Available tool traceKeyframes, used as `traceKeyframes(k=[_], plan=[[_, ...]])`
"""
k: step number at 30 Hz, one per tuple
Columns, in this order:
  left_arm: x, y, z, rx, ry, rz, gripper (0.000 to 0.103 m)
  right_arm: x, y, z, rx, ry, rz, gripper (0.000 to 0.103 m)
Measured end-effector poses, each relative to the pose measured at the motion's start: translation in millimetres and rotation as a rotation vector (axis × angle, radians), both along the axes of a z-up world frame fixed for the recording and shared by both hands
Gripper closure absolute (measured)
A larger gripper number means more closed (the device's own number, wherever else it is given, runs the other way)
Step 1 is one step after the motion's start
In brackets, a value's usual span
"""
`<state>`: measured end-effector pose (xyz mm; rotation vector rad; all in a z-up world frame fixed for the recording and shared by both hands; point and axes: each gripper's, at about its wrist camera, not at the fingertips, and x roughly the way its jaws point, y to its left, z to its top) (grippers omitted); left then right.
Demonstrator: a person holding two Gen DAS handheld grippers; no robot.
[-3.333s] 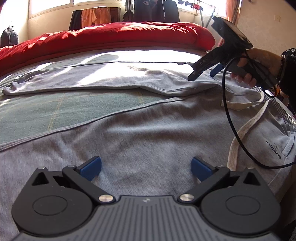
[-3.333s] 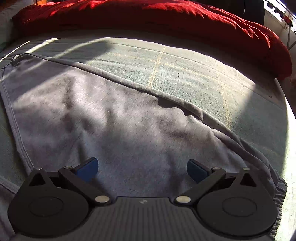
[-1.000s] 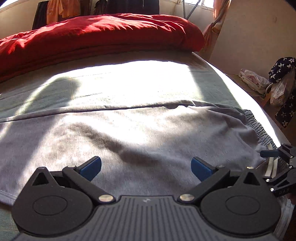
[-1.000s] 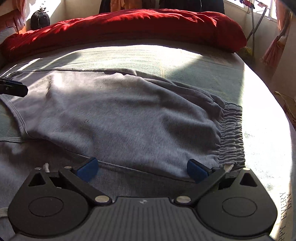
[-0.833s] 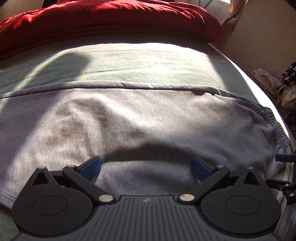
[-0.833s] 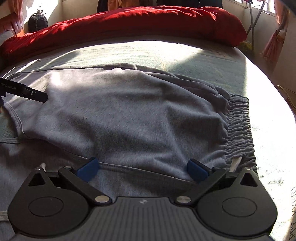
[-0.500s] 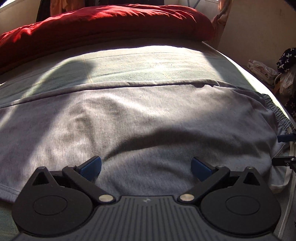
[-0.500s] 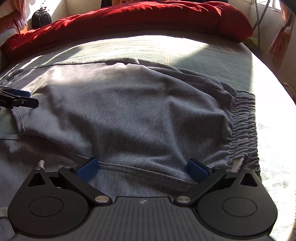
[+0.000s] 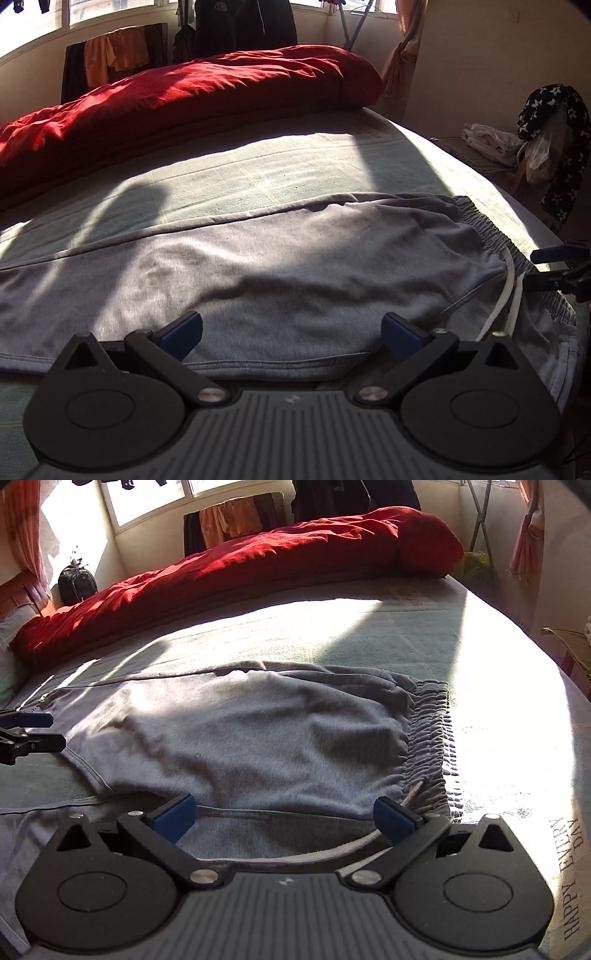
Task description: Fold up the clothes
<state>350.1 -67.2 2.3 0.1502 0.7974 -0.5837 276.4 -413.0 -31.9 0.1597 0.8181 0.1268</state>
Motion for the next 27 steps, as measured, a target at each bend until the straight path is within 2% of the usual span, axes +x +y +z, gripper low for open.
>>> traceKeyframes(k=[3,5,11,13,17,20,24,27], plan=[[-36,-7,0,0.005,0.002,-0.017,0.001,-27,3,10,0.006,-0.018,0.027,0.0],[-64,-16,-10,0.015,0.003,-0.042,0.001,-43,5,3,0.038,-0.002,0.037,0.0],[-129,-46,-48,0.069,0.006,-0.142,0.001,-67,3,-43,0.173,0.071,-0.064,0.0],[-146,-55,-54,0.086,-0.015,-0.168,0.001,-73,3,-57,0.199,0.089,-0.09,0.0],[-182,-71,-55,0.129,-0.116,-0.234,0.001,-97,-2,-64,0.179,0.039,-0.122,0.0],[-200,-80,-55,0.104,-0.142,-0.286,0.001,-110,-13,-67,0.219,0.023,-0.149,0.0],[-207,-90,-69,0.073,-0.09,-0.32,0.001,-116,-22,-70,0.266,0.012,-0.165,0.0],[-205,-91,-83,0.085,-0.024,-0.279,0.001,-115,-19,-72,0.261,0.006,-0.17,0.0]])
